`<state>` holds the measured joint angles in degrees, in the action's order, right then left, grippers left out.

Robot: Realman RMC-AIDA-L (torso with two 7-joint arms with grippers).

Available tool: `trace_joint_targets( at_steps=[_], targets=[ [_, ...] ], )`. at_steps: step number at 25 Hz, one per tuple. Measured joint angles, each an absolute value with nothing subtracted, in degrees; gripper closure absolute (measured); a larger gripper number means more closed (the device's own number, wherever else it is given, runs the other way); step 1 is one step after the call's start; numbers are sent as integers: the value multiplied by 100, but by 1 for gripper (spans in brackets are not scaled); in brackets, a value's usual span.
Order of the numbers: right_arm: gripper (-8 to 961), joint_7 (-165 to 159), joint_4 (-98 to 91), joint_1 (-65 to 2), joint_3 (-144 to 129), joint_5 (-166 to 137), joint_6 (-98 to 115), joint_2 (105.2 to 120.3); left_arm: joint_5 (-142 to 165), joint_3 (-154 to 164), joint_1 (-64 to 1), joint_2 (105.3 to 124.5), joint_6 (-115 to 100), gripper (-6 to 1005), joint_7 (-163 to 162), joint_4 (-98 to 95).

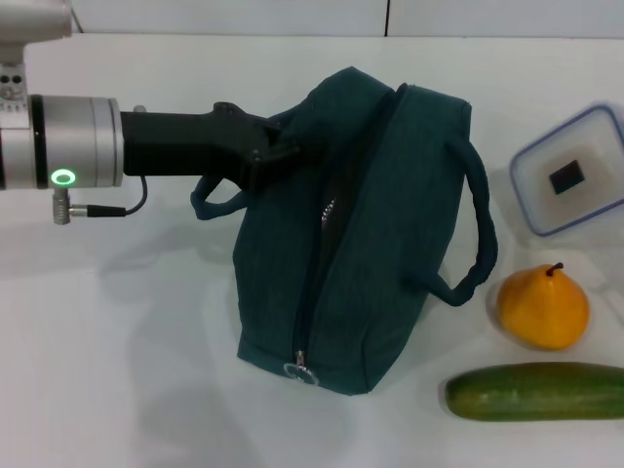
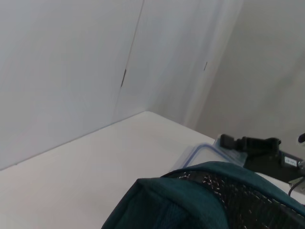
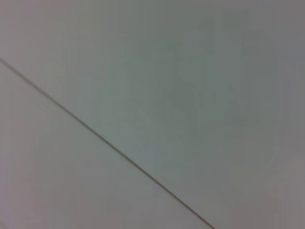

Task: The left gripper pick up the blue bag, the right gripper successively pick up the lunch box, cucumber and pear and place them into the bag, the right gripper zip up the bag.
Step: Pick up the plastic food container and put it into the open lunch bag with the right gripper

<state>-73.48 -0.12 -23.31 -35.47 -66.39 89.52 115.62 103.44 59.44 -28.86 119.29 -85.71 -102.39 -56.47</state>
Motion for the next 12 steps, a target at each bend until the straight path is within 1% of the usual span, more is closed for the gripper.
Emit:
trace_joint_targets(
  at_steps=[6, 12],
  targets=[
    [860, -7340, -389, -2332, -3539, -6594, 9339, 11556, 10326, 5941, -2929, 11888, -8572, 955, -10317, -5718],
    [861, -7493, -669, -2455, -3495, -6502, 9748, 11557, 10426, 5977, -2948, 11898, -8577, 955, -10391, -5810]
  ],
)
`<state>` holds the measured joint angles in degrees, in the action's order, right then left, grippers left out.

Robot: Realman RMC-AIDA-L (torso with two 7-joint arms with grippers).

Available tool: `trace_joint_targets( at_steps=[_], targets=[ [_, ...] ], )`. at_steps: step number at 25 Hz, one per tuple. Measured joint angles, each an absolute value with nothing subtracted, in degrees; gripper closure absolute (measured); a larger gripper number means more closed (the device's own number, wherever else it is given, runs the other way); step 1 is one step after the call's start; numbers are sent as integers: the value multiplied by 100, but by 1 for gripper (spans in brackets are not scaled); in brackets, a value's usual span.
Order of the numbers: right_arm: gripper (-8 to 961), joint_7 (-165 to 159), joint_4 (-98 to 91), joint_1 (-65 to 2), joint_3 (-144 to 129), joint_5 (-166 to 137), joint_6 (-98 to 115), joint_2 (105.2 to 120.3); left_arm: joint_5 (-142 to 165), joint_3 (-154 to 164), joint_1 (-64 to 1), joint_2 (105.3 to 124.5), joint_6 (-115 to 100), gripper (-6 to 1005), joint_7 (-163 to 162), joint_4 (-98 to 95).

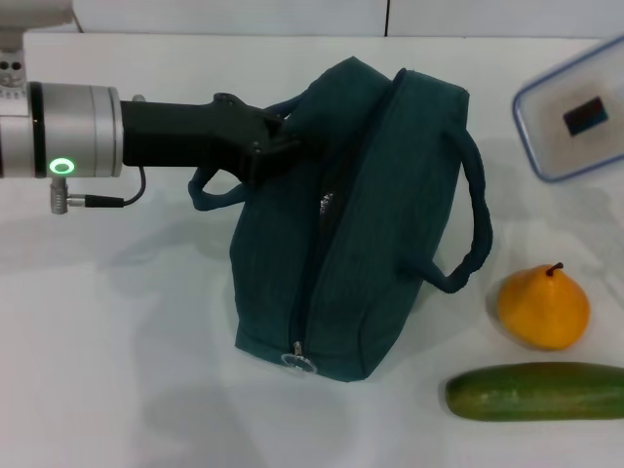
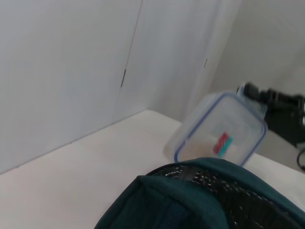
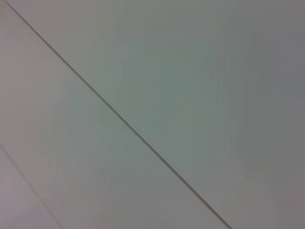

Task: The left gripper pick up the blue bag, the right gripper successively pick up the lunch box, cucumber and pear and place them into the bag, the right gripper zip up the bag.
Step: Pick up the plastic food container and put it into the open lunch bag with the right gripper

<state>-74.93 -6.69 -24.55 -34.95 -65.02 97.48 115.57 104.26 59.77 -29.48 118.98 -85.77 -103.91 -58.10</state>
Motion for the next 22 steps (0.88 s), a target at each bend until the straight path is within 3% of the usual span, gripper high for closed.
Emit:
trace_joint_targets(
  at_steps=[7, 17, 22],
  targets=[
    [862, -8043, -1090, -2870, -3548, -6358, 10101, 11551, 10544, 5985, -3008, 11923, -8578, 956, -10516, -5819],
    [863, -8804, -1274, -4124, -3659, -6380, 10127, 11555, 10552, 5993, -3078, 11938, -8555, 956, -10520, -5757],
    [864, -8999, -1439, -4439, -4127, -6381, 9762, 11564, 10549, 5994, -3090, 11944, -8551, 956, -10525, -5751]
  ],
)
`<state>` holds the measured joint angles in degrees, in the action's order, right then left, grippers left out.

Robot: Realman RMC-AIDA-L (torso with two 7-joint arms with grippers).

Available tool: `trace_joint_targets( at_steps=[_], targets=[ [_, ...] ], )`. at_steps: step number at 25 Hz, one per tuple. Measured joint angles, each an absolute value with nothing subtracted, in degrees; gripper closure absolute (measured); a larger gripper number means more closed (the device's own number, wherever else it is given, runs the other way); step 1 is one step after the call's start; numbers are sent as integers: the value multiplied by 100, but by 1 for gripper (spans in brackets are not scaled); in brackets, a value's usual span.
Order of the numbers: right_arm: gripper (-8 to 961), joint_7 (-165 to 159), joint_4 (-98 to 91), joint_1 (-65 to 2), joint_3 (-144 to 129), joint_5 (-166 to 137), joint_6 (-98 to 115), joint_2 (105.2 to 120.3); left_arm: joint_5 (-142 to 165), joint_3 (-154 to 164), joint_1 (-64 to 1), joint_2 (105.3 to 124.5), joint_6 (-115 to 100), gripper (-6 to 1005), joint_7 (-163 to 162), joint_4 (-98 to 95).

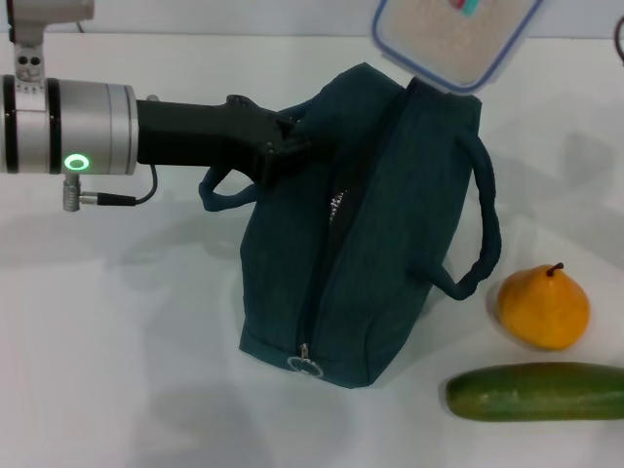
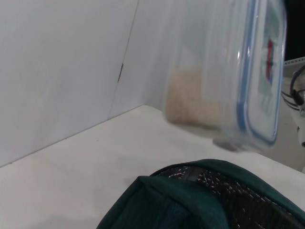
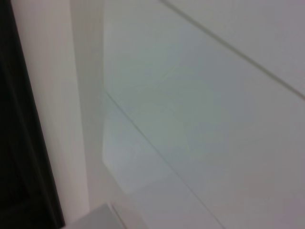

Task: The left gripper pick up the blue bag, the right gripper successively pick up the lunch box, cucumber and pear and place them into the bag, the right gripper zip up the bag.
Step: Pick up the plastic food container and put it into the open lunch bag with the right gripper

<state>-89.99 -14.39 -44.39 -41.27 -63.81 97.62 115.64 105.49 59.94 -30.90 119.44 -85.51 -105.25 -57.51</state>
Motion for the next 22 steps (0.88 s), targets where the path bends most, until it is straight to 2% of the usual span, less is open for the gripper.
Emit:
trace_joint_targets(
  at_steps=[14, 22],
  targets=[
    [866, -9072, -1575, -4835, -4617, -6365, 9267, 11597, 10498, 6205, -3206, 11953, -8531, 955, -10530, -5730],
    [866, -8953, -1517, -4567, -5095, -6340, 9293, 11622, 10424, 6177, -3241, 11947, -8292, 956, -10531, -5683]
  ],
)
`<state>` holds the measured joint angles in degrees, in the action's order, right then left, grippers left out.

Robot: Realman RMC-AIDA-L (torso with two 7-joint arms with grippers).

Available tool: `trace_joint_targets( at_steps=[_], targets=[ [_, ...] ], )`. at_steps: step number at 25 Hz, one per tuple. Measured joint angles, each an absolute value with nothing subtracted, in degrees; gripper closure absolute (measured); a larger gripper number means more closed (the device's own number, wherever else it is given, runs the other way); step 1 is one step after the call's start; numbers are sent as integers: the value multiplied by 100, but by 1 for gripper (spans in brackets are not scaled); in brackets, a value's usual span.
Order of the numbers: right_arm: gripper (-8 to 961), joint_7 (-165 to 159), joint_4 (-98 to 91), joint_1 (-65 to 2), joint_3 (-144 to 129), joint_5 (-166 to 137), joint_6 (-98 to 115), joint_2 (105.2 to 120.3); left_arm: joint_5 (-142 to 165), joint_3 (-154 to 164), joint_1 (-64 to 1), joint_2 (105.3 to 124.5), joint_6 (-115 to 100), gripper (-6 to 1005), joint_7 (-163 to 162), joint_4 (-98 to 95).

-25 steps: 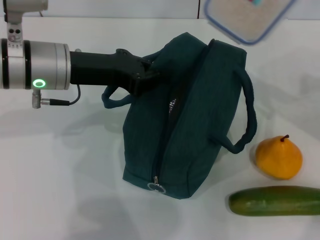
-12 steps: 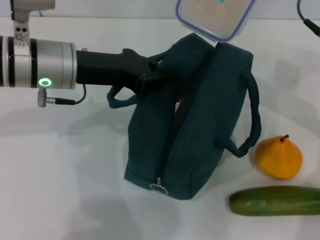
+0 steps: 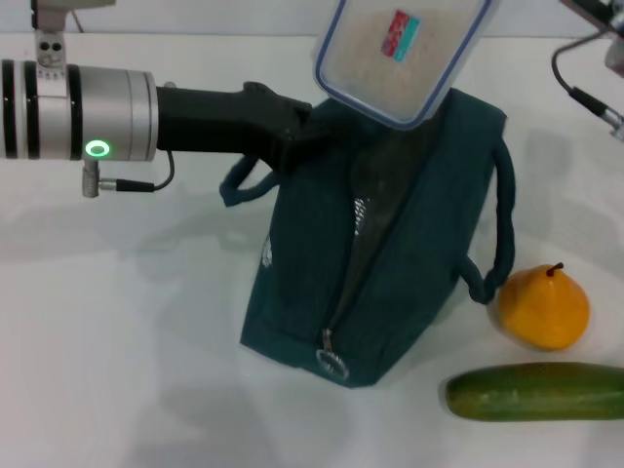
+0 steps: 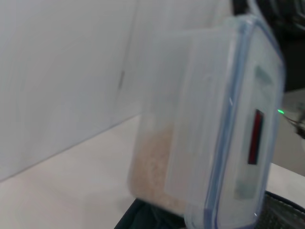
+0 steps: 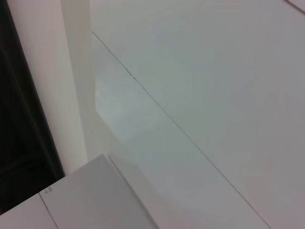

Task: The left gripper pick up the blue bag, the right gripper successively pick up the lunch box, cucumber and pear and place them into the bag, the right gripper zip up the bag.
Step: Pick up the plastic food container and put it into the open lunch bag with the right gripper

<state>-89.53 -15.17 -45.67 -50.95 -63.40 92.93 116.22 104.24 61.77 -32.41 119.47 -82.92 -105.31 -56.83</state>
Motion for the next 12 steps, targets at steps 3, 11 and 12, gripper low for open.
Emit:
trace_joint_targets(
  at_steps=[3, 11, 12],
  targets=[
    [866, -8856, -1508, -4424, -5103, -6337, 9346, 11621, 10418, 6173, -3238, 11949, -8071, 956, -10570, -5665],
    [867, -8826, -1588, -3940, -5211, -6365, 9416, 11591, 10403, 6169, -3194, 11954, -7921, 956, -10609, -5662],
    [867, -8825, -1609, -3887, -5216, -6374, 9429, 11584, 10400, 6169, -3193, 11953, -7919, 956, -10609, -5663]
  ],
)
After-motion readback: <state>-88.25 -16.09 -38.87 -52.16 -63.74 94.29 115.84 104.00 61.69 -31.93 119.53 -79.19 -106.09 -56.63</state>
